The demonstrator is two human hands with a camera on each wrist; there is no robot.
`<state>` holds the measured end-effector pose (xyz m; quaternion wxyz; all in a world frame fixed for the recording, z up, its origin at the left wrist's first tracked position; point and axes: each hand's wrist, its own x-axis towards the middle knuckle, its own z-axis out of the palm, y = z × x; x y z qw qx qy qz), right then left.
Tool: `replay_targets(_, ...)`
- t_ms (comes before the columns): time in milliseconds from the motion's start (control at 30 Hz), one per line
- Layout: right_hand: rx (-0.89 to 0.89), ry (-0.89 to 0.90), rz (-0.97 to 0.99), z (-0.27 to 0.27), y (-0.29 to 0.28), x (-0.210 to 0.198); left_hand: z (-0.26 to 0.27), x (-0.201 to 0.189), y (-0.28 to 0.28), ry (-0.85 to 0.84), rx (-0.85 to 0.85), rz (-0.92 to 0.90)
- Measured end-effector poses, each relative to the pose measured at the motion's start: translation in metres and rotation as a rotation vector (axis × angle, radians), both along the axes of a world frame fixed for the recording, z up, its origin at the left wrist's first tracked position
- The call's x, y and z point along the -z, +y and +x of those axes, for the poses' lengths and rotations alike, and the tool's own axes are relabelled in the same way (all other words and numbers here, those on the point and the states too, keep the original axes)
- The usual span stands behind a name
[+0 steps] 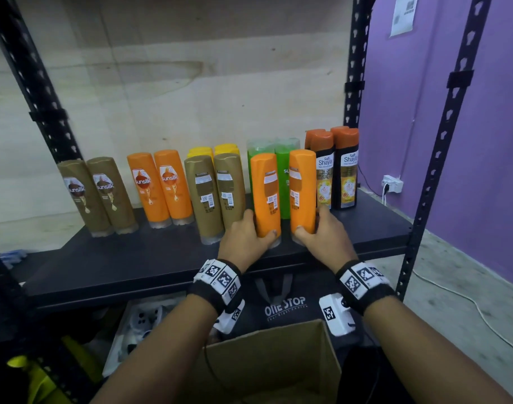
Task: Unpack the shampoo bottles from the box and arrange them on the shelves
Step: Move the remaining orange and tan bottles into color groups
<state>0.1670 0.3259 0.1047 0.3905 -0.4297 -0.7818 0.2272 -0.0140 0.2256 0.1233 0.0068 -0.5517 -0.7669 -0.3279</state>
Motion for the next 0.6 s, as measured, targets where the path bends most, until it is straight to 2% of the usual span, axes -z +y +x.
replay_targets(133, -0.045, -0.035, -0.037, 0.006, -0.004, -0.004, -0.001, 0.001, -0.003, -0.055, 0.039, 0.015)
replay_targets(233, -0.082, -0.015, -0.046, 0.008, -0.002, -0.004, 0.003, 0.002, 0.004, -0.203, 0.113, 0.086)
replay_targets(400, -0.171, 0.286, -0.144, 0.006, 0.005, -0.008, 0.005, -0.006, 0.019, -0.422, 0.191, 0.248)
replay_targets(600, -0.263, 0.505, -0.264, -0.005, 0.012, -0.013, -0.004, -0.014, 0.03, -0.515, 0.264, 0.306)
